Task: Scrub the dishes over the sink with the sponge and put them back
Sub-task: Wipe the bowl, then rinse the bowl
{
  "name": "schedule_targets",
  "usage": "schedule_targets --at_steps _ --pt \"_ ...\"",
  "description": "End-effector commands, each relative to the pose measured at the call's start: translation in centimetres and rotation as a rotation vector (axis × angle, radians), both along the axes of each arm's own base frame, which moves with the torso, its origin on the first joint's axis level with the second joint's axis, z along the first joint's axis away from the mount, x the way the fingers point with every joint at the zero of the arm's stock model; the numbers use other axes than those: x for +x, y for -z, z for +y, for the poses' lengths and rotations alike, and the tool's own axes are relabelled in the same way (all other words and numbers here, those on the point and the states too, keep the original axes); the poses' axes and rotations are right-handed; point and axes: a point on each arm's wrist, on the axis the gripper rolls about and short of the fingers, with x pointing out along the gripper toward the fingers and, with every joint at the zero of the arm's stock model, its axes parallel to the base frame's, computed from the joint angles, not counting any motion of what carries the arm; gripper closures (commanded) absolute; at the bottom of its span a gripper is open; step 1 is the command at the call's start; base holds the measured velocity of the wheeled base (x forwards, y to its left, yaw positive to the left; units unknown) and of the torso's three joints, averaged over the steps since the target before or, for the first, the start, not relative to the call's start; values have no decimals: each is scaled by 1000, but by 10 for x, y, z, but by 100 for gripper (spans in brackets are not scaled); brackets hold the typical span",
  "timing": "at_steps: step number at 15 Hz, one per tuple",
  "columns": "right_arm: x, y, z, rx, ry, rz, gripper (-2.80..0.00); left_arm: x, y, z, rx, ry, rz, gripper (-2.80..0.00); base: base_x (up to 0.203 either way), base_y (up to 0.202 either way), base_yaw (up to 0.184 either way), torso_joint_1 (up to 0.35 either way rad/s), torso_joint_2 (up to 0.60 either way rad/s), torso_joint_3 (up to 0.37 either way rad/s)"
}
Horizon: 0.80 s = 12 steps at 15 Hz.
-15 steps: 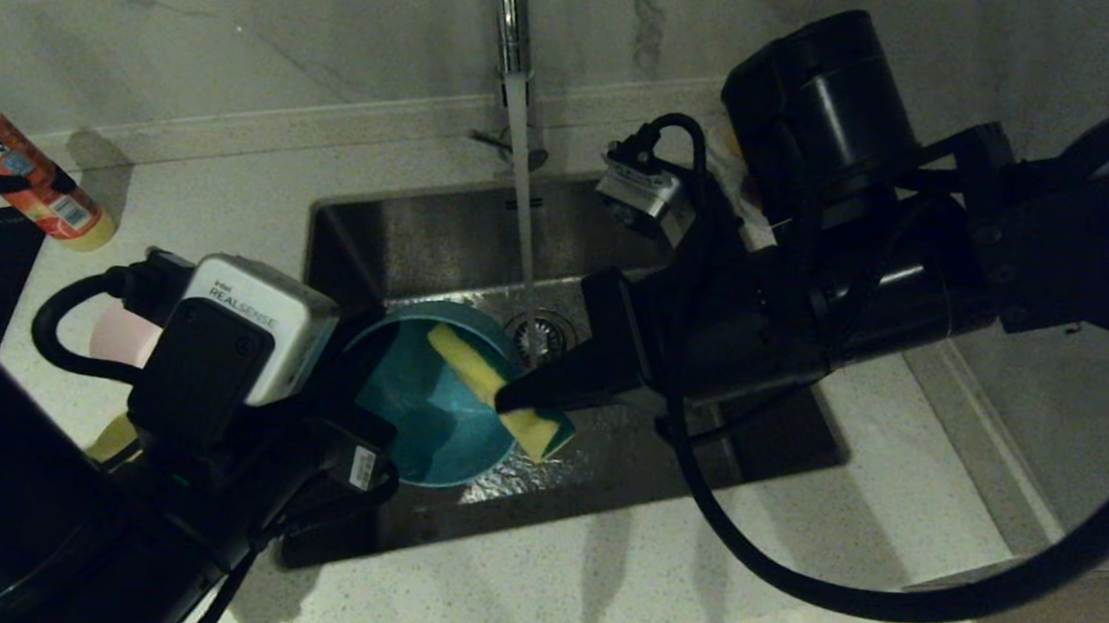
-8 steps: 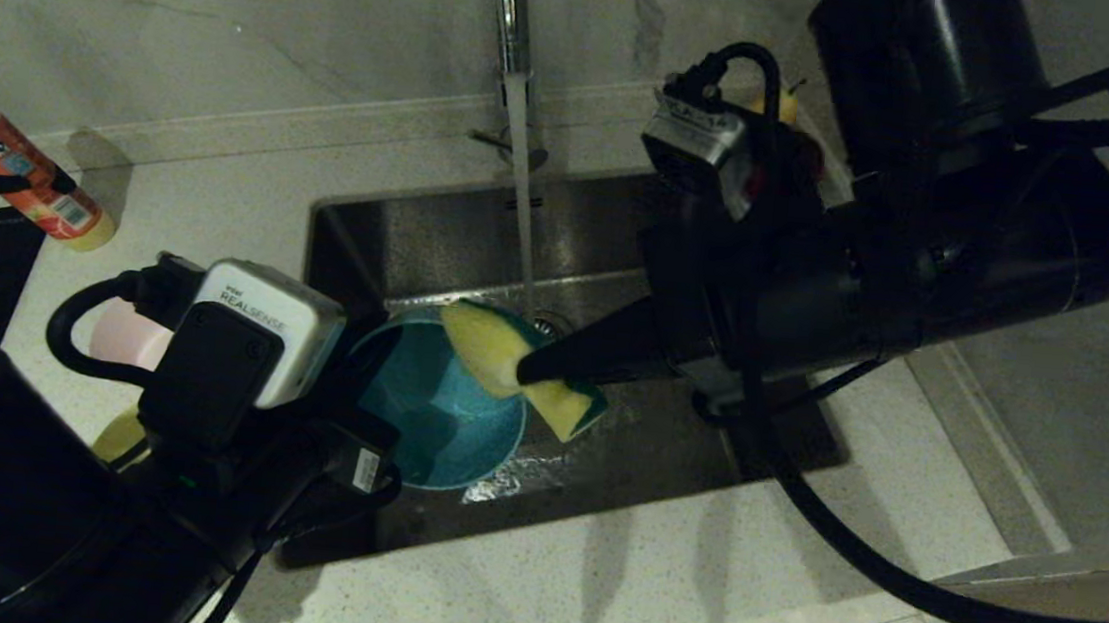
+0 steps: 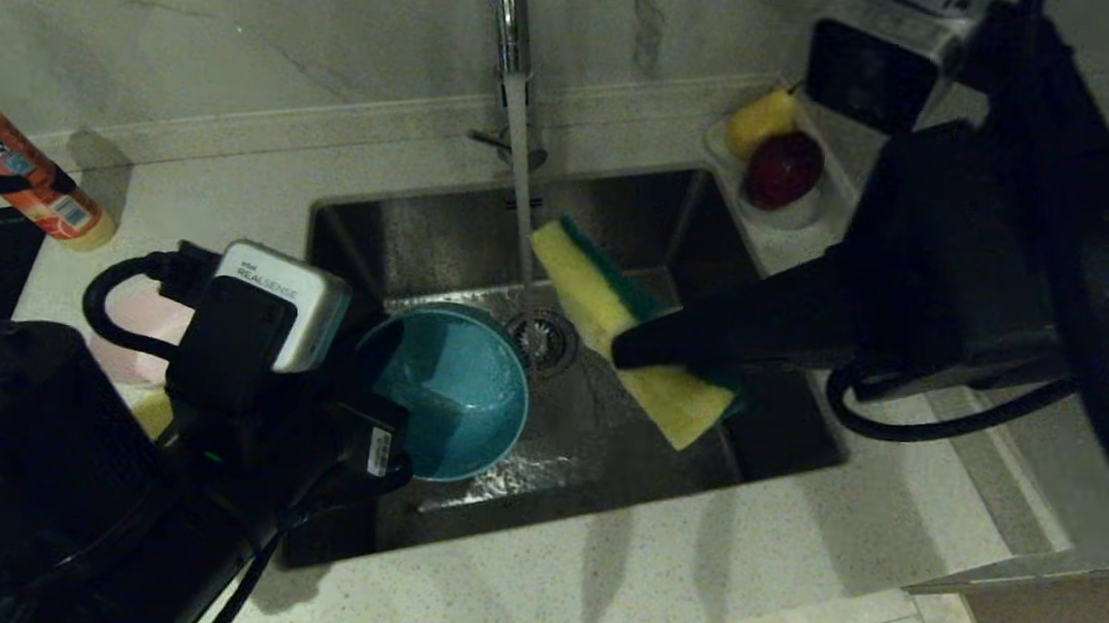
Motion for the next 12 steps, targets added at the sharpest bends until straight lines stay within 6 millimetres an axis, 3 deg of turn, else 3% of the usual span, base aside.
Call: schedule_targets --at_steps 1,5,8,12 --pt "-14 -12 -30 41 43 -32 0 6 -1 -1 -50 -12 83 0 0 0 0 0 0 0" --pt "-11 -8 -53 50 74 -9 0 16 -11 -2 -154 -32 280 0 0 0 0 0 0 0" --pt "-8 0 -73 55 107 24 0 33 -31 -6 -290 -19 458 0 0 0 0 0 0 0" --pt "-5 8 -79 42 133 44 0 68 -19 -11 -347 -78 555 0 0 0 0 0 0 0"
